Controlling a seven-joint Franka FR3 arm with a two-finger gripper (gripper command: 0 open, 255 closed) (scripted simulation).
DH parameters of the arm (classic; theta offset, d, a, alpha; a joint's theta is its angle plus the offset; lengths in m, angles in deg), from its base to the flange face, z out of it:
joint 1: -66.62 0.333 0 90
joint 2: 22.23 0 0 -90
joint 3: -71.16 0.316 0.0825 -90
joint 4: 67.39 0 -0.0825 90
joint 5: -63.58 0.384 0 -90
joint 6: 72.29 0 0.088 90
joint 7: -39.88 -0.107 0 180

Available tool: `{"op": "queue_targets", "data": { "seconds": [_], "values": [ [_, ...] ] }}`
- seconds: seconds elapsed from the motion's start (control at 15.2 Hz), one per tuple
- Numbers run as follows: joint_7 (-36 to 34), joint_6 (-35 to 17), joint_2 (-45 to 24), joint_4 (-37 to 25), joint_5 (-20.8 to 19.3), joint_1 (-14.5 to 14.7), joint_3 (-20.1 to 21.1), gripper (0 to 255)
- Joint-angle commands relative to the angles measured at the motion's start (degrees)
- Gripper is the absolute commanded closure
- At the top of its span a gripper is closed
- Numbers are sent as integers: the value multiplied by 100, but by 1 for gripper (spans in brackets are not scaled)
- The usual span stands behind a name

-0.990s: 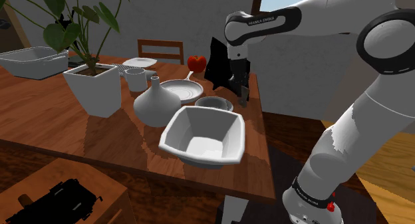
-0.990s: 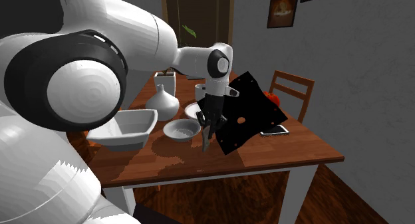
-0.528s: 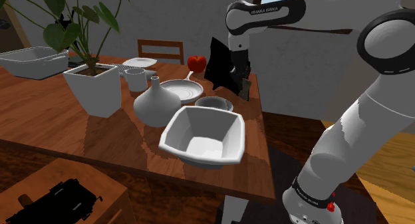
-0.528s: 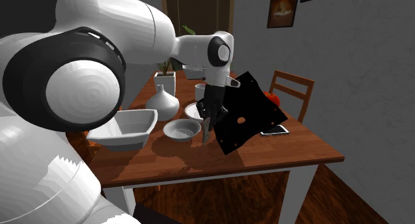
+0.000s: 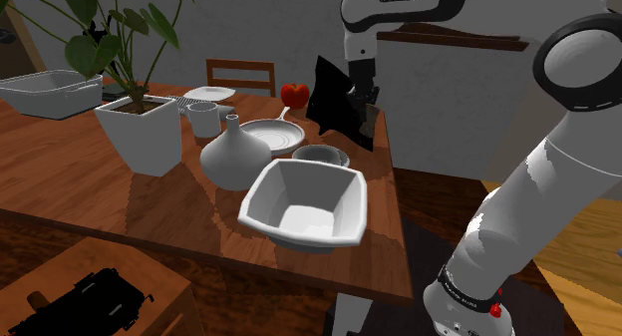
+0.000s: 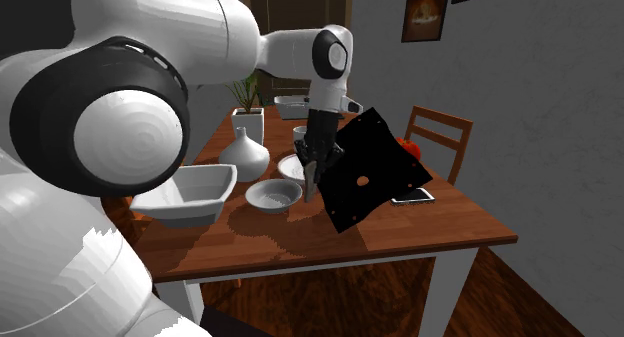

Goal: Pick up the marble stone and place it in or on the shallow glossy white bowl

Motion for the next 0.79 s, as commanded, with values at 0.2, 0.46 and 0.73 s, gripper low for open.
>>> {"op": "queue_targets", "data": {
  "seconds": [0.2,0.46,0.73],
  "values": [
    [-6,365,-73,-435,11,8,8,255],
    [-544,430,-328,-757,231,239,302,255],
    [-1075,502,-674,-1194,421,471,580,255]
  ]
}}
